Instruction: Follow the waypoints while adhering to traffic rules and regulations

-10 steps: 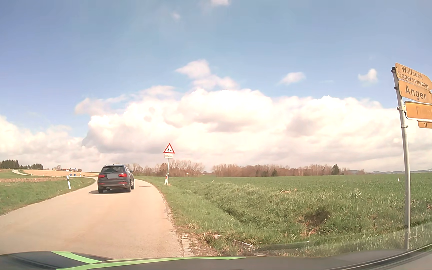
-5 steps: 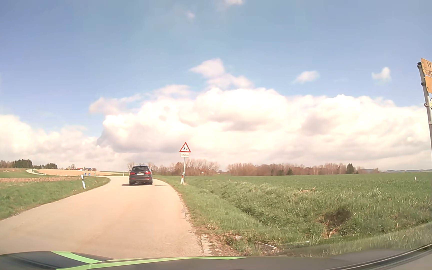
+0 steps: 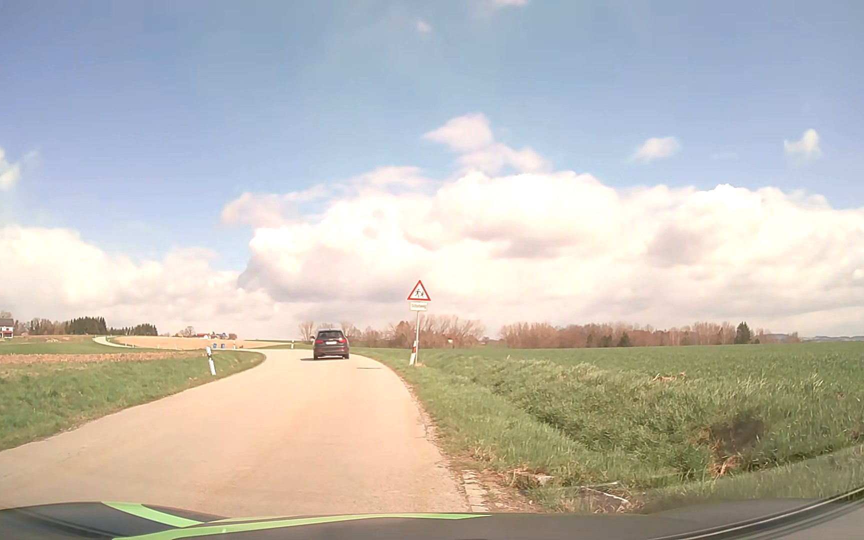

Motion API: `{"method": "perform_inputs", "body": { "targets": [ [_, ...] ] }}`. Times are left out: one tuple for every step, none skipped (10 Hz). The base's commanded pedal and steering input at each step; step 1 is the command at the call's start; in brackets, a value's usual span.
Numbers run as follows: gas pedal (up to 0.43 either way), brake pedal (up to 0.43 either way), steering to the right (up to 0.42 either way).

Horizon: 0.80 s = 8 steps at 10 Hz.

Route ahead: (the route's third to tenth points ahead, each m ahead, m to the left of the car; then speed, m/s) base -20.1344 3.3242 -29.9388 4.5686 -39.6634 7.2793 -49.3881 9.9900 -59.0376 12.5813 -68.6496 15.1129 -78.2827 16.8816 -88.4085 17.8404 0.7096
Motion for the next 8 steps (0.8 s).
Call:
{"method": "perform_inputs", "body": {
  "targets": [
    [0.047,0.0,-0.964],
    [0.047,0.0,-0.964],
    [0.047,0.0,-0.964],
    [0.047,0.0,-0.964],
    [0.047,0.0,-0.964],
    [0.047,0.0,-0.964],
    [0.039,0.0,-0.964],
    [0.008,0.0,-0.964]
  ]
}}
